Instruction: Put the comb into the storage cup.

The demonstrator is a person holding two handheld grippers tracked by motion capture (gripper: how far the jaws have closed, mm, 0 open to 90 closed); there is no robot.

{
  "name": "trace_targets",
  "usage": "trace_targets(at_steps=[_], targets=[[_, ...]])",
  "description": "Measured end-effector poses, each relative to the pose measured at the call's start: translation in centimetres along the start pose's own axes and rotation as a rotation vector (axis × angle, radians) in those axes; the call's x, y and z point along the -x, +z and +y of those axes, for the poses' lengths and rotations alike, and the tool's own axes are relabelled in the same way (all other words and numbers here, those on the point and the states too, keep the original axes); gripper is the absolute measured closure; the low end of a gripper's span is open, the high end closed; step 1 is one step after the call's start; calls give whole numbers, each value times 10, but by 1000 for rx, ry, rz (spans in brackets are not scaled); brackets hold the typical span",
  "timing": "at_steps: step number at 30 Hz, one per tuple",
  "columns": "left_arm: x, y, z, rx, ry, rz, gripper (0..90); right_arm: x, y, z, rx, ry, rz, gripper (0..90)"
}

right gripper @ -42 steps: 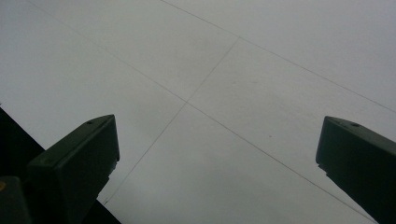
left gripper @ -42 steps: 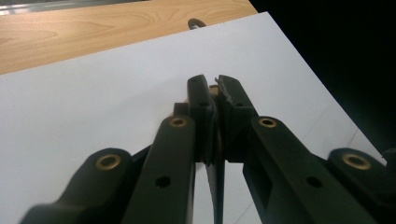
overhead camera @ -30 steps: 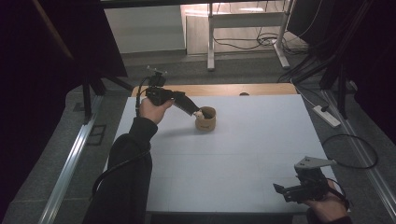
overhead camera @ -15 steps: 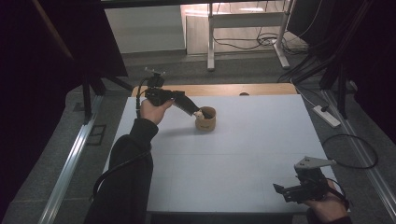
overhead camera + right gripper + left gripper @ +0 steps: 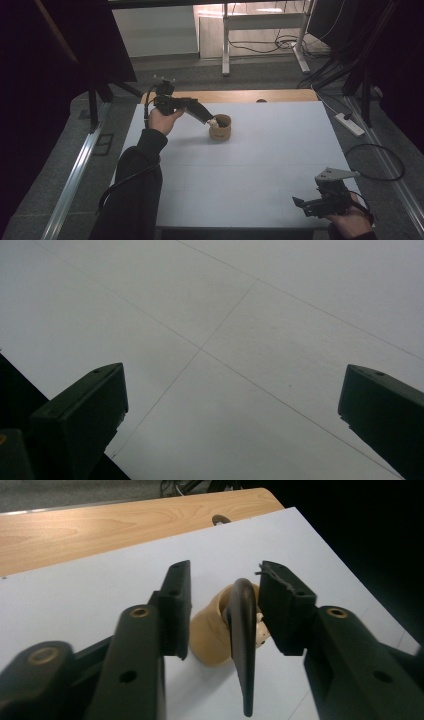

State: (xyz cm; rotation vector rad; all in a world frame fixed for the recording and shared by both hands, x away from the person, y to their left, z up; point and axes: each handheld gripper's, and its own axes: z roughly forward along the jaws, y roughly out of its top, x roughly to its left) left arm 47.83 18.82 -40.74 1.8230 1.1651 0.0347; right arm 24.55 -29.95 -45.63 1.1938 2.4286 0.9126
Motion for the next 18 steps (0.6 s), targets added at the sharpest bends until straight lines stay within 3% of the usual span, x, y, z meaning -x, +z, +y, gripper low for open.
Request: trace_targets(at_steps=[11,18], targets=[[5,-2,-1,26,77,51,351,0,0,0,0,-1,0,0],[8,-2,-4,33,122,60,245,0,0,0,0,-2,-1,0]])
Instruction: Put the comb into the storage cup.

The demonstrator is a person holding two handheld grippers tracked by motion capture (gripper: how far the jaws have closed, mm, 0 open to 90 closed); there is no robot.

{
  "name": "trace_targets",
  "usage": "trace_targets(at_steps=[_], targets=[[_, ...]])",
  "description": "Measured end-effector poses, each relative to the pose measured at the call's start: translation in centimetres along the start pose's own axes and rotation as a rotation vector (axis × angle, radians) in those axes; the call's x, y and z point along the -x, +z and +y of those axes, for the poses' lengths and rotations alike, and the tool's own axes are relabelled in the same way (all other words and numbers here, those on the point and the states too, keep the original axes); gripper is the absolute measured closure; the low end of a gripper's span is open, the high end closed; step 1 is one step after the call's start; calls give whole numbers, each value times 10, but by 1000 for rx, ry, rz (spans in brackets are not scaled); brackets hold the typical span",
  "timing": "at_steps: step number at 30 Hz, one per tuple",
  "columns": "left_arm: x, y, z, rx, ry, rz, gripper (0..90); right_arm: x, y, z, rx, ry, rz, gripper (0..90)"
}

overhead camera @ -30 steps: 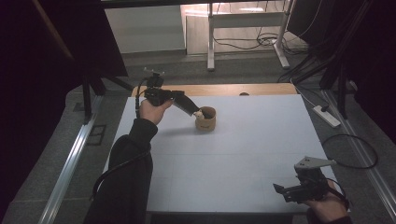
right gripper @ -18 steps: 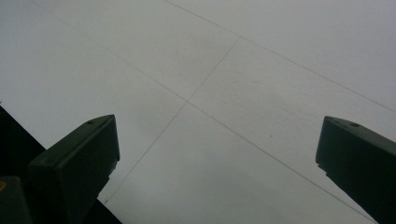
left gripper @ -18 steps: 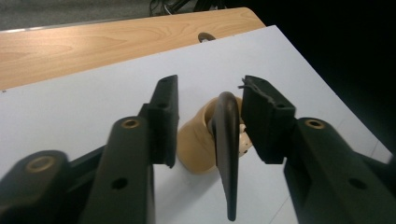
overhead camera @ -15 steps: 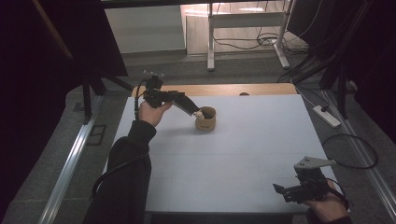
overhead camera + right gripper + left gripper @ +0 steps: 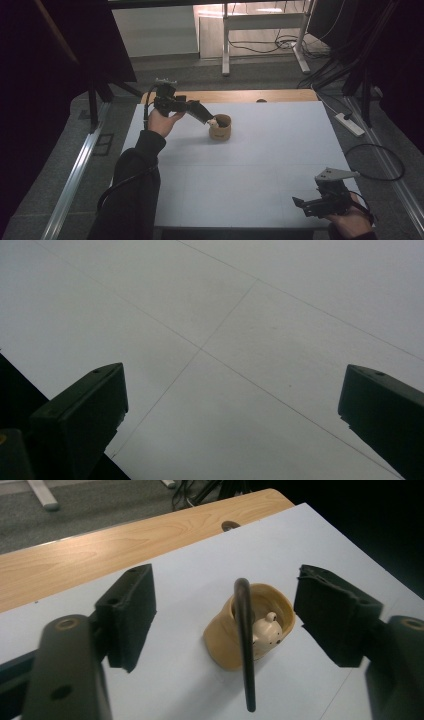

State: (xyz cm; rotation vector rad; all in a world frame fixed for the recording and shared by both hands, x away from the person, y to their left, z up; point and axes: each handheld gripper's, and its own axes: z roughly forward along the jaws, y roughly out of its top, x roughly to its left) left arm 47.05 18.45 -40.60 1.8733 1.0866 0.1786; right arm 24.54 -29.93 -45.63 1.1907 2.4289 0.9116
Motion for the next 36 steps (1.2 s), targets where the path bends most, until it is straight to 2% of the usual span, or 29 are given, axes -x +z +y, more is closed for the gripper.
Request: trace_targets(at_steps=[4,7,10,15,26,36], targets=[[0,-1,-1,12,8,-11,202,0,0,0,0,1,-1,0],[-1,-3,-2,17,-4,-13,170,0,0,0,0,1,-2,0],[-1,-4,-2,4,-6,-7,117,0,0,0,0,1,-1,0],[-1,-8,-5,14,-1,-23,100,0,0,0,-1,-1,0,0],[4,-12,-9,47,34,-36,32,-1,0,0,-3,-5,-1,0],[8,-13,-15,50,76,-32,6,0,0,0,-4,-4,1,0]])
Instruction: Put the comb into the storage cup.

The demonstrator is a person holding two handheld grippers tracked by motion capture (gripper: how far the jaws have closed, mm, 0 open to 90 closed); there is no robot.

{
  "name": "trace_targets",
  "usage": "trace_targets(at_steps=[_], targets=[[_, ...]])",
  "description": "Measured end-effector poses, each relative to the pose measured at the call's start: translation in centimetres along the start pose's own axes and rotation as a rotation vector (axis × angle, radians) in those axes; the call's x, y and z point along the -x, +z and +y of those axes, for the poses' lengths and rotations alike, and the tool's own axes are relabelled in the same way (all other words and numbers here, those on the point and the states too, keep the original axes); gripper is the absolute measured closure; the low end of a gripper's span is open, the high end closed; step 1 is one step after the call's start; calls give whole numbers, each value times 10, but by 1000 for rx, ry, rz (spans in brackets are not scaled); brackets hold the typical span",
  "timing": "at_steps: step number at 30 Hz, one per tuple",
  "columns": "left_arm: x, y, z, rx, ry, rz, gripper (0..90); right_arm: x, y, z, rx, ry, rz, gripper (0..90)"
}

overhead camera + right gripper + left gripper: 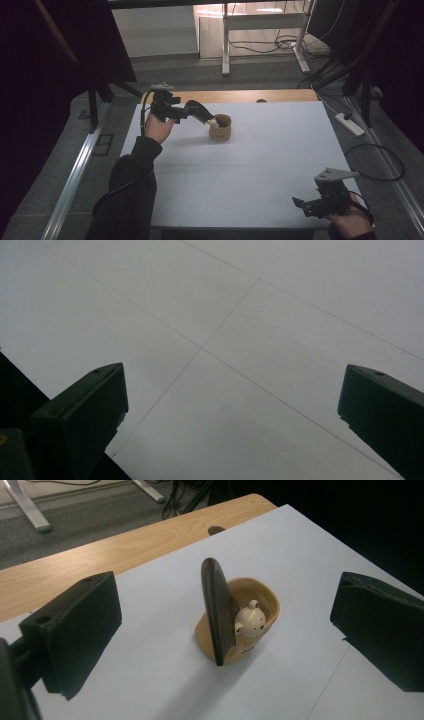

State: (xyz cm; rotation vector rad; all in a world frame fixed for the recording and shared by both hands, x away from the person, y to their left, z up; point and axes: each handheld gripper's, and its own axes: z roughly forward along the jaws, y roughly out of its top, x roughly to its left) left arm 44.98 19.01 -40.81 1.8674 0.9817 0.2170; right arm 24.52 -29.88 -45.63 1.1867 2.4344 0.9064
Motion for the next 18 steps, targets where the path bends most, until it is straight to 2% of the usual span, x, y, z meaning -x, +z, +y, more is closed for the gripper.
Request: trace_targets(at_steps=[18], targets=[[0,-10,-12,37,35,0,2,0,0,0,-2,0,-1,0]])
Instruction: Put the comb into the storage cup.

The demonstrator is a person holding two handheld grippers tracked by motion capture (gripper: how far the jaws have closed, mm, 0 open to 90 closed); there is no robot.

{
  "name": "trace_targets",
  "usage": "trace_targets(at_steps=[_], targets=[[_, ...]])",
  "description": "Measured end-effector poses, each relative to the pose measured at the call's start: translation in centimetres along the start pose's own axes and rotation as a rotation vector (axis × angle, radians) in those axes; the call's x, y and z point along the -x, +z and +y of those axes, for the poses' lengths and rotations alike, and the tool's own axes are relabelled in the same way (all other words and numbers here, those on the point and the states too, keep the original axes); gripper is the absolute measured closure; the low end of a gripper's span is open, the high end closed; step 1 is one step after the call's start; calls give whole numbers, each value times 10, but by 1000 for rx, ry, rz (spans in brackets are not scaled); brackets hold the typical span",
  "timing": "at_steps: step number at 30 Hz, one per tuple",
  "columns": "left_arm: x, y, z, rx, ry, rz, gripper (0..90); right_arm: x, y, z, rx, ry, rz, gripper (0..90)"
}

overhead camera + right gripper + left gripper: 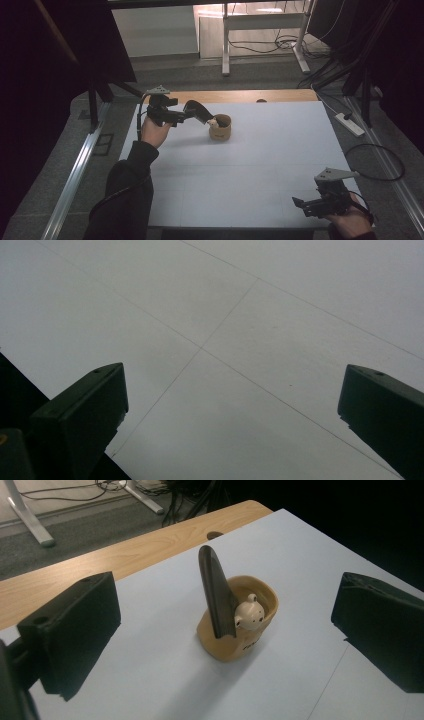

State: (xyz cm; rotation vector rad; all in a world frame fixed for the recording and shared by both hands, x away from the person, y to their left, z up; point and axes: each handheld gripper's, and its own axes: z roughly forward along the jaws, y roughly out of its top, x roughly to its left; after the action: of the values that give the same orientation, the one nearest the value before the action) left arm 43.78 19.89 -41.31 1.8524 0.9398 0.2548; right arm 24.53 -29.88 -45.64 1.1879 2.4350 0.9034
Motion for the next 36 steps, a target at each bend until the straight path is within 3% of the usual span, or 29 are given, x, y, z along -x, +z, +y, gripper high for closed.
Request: trace_targets(at_steps=[15,36], targets=[[4,-6,-14,2,10,16,0,0,0,0,1,1,-2,0],[12,-9,-32,-39,40,44,0,-1,-1,0,6,0,-14,0]])
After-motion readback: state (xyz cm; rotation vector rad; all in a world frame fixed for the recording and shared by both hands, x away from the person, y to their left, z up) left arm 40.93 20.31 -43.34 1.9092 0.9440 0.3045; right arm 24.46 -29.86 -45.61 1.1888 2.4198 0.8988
